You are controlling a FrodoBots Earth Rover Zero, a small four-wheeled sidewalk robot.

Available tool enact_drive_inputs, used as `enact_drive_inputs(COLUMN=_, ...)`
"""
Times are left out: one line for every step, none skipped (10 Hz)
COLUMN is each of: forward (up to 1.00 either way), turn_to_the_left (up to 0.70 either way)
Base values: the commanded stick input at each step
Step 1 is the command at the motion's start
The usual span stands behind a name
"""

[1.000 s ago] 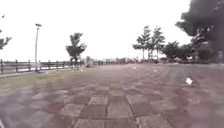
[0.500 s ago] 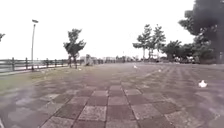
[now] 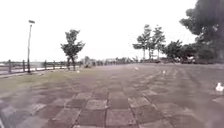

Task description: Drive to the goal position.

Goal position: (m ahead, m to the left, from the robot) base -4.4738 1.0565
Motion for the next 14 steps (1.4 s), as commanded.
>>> enact_drive_inputs(forward=1.0, turn_to_the_left=0.0)
enact_drive_inputs(forward=1.0, turn_to_the_left=0.0)
enact_drive_inputs(forward=1.0, turn_to_the_left=0.0)
enact_drive_inputs(forward=1.0, turn_to_the_left=0.0)
enact_drive_inputs(forward=1.0, turn_to_the_left=0.0)
enact_drive_inputs(forward=1.0, turn_to_the_left=0.0)
enact_drive_inputs(forward=1.0, turn_to_the_left=0.0)
enact_drive_inputs(forward=1.0, turn_to_the_left=0.0)
enact_drive_inputs(forward=1.0, turn_to_the_left=0.0)
enact_drive_inputs(forward=1.0, turn_to_the_left=0.0)
enact_drive_inputs(forward=1.0, turn_to_the_left=0.0)
enact_drive_inputs(forward=1.0, turn_to_the_left=0.0)
enact_drive_inputs(forward=1.0, turn_to_the_left=0.0)
enact_drive_inputs(forward=1.0, turn_to_the_left=0.0)
